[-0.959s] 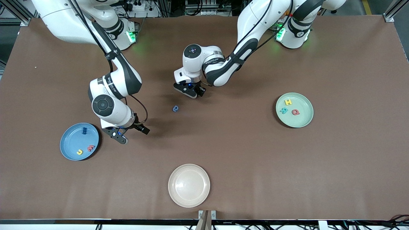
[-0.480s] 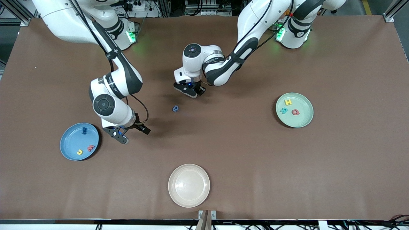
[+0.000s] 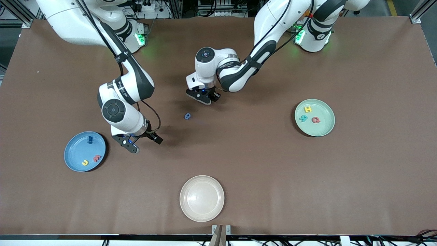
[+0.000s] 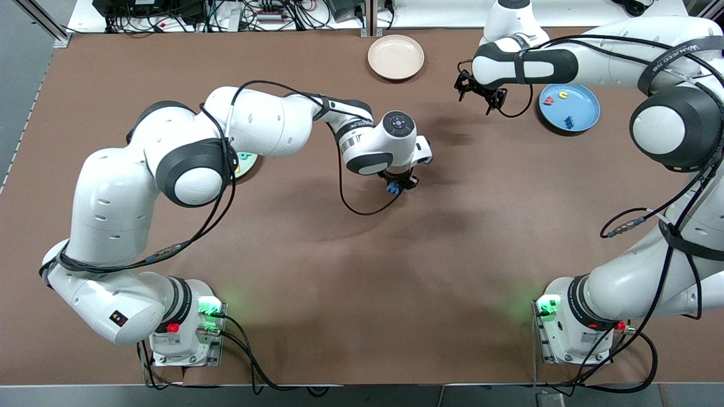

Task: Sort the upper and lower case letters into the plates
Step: 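Grasp the blue M with the left gripper while the right gripper returns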

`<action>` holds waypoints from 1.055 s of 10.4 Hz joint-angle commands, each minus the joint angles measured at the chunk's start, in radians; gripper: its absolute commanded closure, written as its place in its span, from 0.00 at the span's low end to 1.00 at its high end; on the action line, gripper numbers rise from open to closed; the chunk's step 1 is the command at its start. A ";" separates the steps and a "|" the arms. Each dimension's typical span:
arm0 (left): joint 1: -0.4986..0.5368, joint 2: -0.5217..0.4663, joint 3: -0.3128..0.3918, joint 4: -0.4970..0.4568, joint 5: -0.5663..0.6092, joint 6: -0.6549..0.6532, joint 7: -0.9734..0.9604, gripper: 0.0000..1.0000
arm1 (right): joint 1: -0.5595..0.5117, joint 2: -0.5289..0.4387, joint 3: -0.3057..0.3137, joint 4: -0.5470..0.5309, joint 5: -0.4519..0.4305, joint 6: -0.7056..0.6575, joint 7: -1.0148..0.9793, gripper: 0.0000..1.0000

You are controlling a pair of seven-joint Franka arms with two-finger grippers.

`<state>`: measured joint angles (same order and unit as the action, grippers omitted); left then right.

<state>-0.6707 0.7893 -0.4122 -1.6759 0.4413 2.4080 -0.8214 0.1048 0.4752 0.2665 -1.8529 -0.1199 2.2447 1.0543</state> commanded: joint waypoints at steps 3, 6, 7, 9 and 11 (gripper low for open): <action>0.087 -0.064 -0.034 -0.016 -0.111 -0.145 0.170 0.73 | 0.047 -0.004 0.002 -0.008 0.016 0.022 0.067 0.00; 0.288 -0.116 -0.146 -0.024 -0.121 -0.307 0.359 0.73 | 0.119 0.002 0.004 -0.041 0.016 0.070 0.159 0.00; 0.374 -0.136 -0.201 -0.024 -0.121 -0.366 0.428 0.73 | 0.140 0.000 0.004 -0.076 0.016 0.114 0.179 0.00; 0.508 -0.153 -0.240 -0.033 -0.121 -0.467 0.590 0.73 | 0.150 0.000 0.037 -0.167 0.014 0.227 0.199 0.00; 0.604 -0.204 -0.240 -0.120 -0.107 -0.491 0.695 0.72 | 0.153 0.002 0.071 -0.238 0.012 0.306 0.220 0.00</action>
<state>-0.1295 0.6469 -0.6376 -1.7011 0.3496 1.9227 -0.1947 0.2630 0.4882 0.3098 -2.0343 -0.1188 2.5033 1.2521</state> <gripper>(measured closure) 0.626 0.000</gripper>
